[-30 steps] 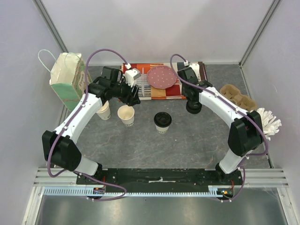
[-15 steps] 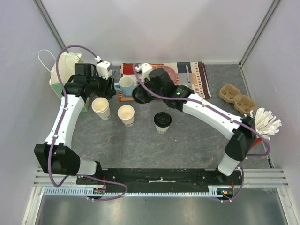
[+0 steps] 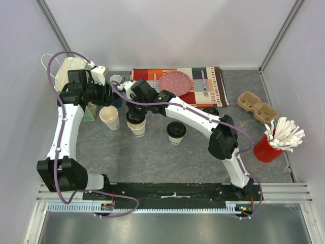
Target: Pack the takeout coffee
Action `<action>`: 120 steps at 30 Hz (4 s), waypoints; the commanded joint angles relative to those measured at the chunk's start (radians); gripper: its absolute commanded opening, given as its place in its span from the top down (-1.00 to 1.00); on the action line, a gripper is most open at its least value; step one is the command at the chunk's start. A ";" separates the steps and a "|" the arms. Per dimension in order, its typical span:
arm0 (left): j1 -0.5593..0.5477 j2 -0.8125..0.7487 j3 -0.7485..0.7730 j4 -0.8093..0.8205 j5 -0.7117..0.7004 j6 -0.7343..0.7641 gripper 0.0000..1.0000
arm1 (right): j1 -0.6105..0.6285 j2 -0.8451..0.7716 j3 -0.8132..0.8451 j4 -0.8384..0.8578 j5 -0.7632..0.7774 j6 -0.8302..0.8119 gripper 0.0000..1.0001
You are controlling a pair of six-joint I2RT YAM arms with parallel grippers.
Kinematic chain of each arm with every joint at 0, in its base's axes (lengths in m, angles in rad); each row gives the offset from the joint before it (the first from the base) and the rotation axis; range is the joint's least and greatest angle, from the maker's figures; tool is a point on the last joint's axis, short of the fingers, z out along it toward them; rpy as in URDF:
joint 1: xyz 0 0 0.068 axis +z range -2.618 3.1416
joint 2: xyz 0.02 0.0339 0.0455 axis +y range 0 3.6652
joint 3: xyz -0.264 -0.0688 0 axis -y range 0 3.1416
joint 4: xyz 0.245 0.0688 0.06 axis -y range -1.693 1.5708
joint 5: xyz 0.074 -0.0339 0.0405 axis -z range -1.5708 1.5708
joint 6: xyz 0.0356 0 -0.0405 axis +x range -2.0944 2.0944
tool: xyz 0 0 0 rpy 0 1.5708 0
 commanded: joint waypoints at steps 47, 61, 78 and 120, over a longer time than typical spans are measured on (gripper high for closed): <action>0.009 -0.032 -0.014 0.010 0.097 0.026 -0.21 | 0.039 0.083 0.076 -0.123 0.038 -0.042 1.00; 0.006 -0.029 -0.011 0.010 0.112 0.026 -0.20 | 0.042 0.041 0.037 -0.117 0.033 -0.028 0.45; 0.007 -0.032 -0.004 -0.010 0.235 0.034 -0.21 | 0.039 -0.019 0.092 -0.102 0.008 -0.030 -0.15; -0.195 0.158 -0.331 0.117 0.344 0.054 0.95 | -0.082 -0.158 -0.598 0.406 -0.076 0.272 1.00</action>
